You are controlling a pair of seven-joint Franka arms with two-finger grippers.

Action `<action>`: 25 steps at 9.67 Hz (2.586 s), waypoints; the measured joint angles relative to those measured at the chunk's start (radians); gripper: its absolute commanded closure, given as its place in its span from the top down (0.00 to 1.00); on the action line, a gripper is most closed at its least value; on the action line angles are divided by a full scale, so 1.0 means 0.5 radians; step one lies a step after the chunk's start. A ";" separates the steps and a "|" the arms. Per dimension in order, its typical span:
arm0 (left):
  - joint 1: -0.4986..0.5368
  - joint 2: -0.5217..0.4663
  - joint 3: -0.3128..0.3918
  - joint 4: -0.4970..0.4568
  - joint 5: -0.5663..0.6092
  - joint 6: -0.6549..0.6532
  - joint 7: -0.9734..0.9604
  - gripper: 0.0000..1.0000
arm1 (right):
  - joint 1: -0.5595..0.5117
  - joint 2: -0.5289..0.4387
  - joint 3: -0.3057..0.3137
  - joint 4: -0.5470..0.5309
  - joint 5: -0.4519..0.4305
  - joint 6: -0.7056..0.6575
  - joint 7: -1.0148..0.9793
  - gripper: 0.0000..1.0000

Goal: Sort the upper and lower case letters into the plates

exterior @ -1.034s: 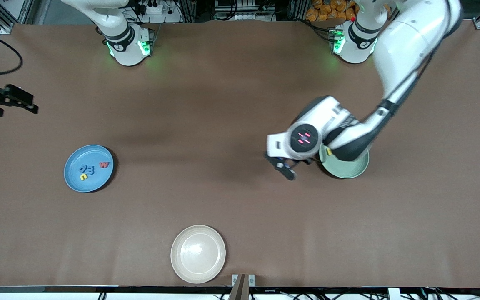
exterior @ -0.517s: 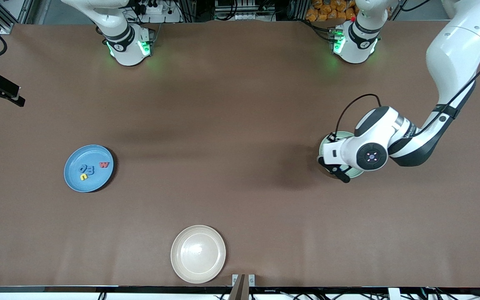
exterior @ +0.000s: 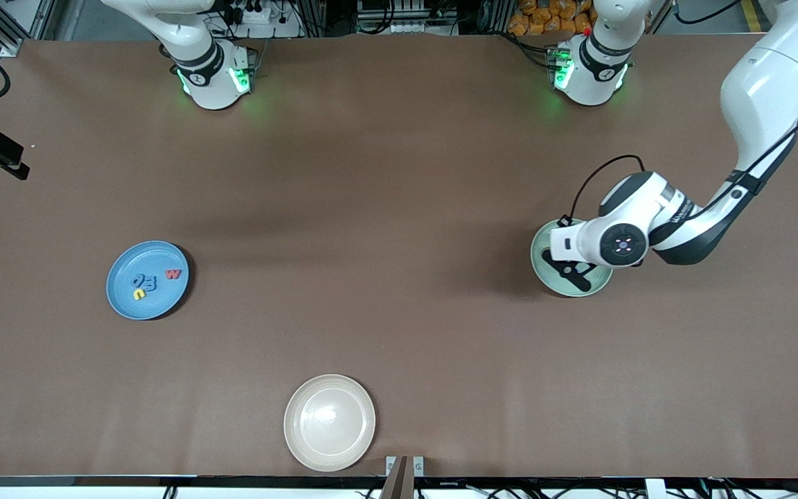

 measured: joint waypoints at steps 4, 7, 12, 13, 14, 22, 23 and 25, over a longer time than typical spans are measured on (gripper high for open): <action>0.082 -0.008 -0.064 -0.028 0.024 0.079 -0.071 1.00 | 0.000 0.001 0.002 0.000 0.000 0.005 0.003 1.00; 0.105 -0.031 -0.225 0.149 0.027 -0.101 -0.475 1.00 | 0.000 0.003 0.000 0.000 0.000 -0.002 0.014 1.00; 0.127 -0.124 -0.561 0.827 0.029 -0.592 -0.759 1.00 | -0.002 0.003 -0.006 0.000 0.000 -0.013 0.014 1.00; 0.136 -0.125 -0.594 0.981 0.026 -0.688 -0.759 1.00 | -0.002 0.003 -0.006 0.000 0.000 -0.013 0.014 1.00; 0.170 -0.123 -0.650 1.094 0.023 -0.760 -0.759 1.00 | -0.002 0.003 -0.006 0.000 0.000 -0.014 0.014 1.00; 0.706 -0.222 -1.157 1.280 -0.105 -0.865 -0.729 1.00 | -0.003 0.005 -0.008 -0.001 0.023 -0.012 0.015 1.00; 0.722 -0.286 -1.131 1.282 -0.165 -0.878 -0.694 1.00 | -0.005 0.005 -0.011 -0.001 0.023 -0.014 0.015 1.00; 0.638 -0.517 -0.872 1.290 -0.396 -0.883 -0.613 1.00 | -0.010 0.005 -0.017 -0.001 0.023 -0.018 0.015 1.00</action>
